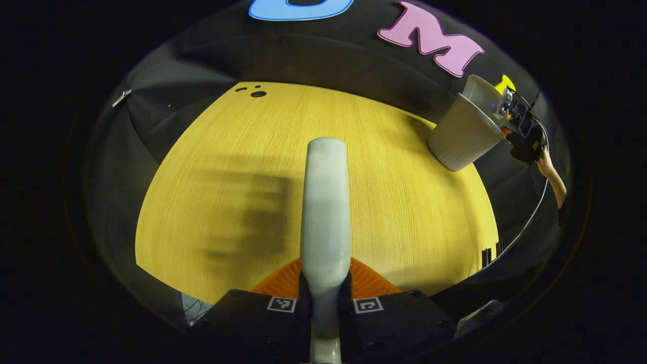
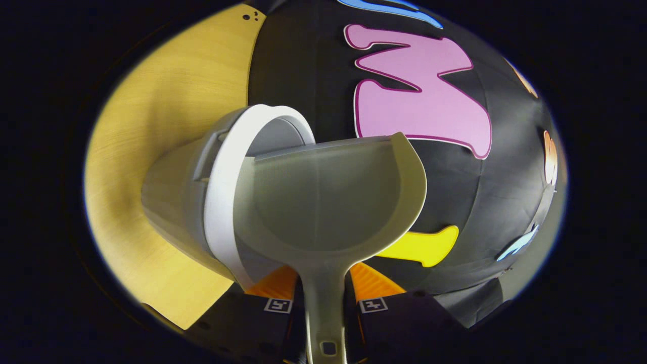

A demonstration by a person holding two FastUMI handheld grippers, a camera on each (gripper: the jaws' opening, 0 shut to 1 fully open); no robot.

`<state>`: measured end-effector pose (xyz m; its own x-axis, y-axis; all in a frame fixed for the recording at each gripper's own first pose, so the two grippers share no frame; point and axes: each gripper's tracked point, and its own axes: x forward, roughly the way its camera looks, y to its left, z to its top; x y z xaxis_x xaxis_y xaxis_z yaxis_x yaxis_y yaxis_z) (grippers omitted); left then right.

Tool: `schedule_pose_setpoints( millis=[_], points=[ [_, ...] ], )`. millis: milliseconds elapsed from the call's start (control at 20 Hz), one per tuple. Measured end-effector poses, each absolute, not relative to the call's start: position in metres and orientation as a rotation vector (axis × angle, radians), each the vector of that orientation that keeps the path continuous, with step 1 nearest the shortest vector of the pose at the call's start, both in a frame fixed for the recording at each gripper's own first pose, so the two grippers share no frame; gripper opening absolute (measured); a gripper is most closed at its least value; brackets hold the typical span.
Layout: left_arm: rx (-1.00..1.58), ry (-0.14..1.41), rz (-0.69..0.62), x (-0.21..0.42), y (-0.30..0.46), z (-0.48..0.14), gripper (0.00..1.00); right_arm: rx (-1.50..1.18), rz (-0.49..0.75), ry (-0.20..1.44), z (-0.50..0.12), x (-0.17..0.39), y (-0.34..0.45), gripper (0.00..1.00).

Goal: Pick up the small broom and dustpan from the desktop, sweep the trash into the dustpan with the broom, and then empty the trash into the garbage bin.

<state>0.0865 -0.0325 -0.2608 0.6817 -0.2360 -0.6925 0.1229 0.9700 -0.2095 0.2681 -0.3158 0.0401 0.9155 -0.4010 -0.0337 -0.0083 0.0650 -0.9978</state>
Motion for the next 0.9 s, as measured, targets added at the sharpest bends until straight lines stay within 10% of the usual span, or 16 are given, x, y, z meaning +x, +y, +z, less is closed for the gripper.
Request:
schedule_pose_setpoints(
  millis=[900],
  points=[
    [-0.14,0.755,-0.138,0.076,-0.011,-0.253,0.28,-0.577,-0.3,0.196,0.152,0.219,-0.284,0.33]
  ],
)
